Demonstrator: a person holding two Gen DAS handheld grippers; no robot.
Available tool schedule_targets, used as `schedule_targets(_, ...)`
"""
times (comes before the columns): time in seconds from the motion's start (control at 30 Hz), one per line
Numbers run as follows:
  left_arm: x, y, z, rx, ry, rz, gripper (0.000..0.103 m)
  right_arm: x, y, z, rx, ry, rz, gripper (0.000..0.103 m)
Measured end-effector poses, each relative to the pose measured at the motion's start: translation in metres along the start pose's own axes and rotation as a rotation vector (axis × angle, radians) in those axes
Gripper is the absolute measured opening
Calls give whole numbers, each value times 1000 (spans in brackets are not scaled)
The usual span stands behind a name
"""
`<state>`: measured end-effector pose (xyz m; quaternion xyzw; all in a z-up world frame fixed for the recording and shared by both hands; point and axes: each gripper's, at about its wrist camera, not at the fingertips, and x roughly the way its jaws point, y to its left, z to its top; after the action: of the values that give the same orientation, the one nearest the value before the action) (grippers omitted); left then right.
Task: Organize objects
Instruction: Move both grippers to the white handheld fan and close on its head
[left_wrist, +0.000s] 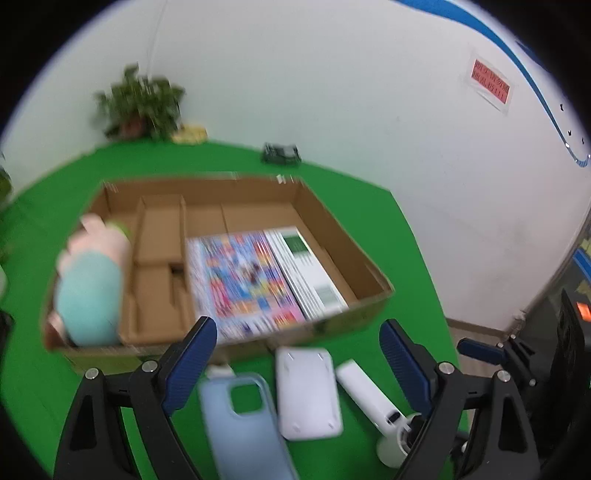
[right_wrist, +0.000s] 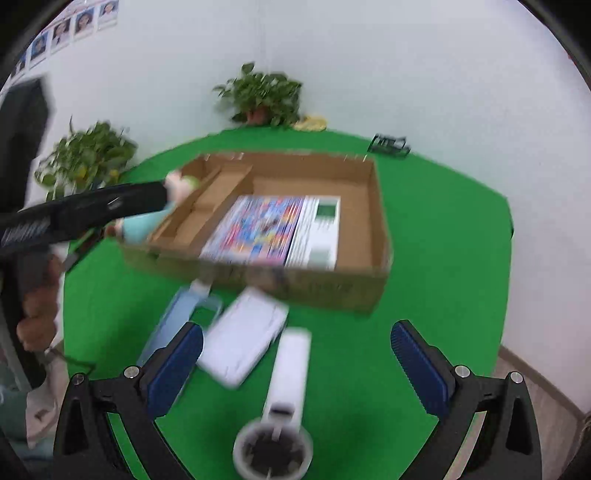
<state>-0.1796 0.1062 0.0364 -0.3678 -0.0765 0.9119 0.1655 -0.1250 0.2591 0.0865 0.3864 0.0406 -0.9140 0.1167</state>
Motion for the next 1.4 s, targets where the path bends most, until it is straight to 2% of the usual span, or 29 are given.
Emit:
schedule_targets(0.13, 28, -9, -23, -49, 111, -78, 90, 0, 15, -35, -30, 18, -24, 102)
schedule_targets(0.23, 46, -15, -39, -80, 201, -138, 89, 4, 22, -56, -50, 50, -39, 98)
schedule_targets(0.33, 61, -22, -49, -95, 269, -188, 85, 12, 27, -70, -76, 94, -59, 85)
schedule_targets(0.4, 70, -24, -54, -118, 315, -228, 83, 13, 28, -74, -84, 101, -60, 73)
schedule_targets(0.43, 74, -25, -56, -129, 333, -245, 80, 13, 28, -77, -80, 102, -53, 70)
schedule_targets(0.5, 79, -29, -60, -136, 360, -264, 73, 14, 26, -79, -63, 102, -47, 56)
schedule_targets(0.63, 82, -38, -63, -113, 387, -298, 64, 14, 14, -83, 9, 105, -10, 55)
schedule_targets(0.73, 86, -44, -63, -100, 399, -301, 64, 14, 1, -86, 78, 112, 32, 55)
schedule_targets(0.93, 106, -52, -58, -85, 434, -272, 64, 17, -58, -96, 385, 151, 247, 55)
schedule_targets(0.97, 111, -56, -56, -80, 443, -276, 64, 16, -67, -93, 398, 152, 251, 57)
schedule_targets(1.07, 125, -68, -52, -68, 471, -292, 59, 16, -78, -90, 414, 153, 167, 78)
schedule_targets(1.17, 140, -73, -47, -63, 500, -290, 55, 10, -85, -86, 398, 137, 114, 79)
schedule_targets(1.3, 158, -81, -49, -69, 546, -287, 48, 0, -62, -76, 263, 102, 93, 78)
schedule_targets(1.4, 171, -86, -51, -67, 579, -281, 42, 2, -43, -75, 178, 114, 73, 78)
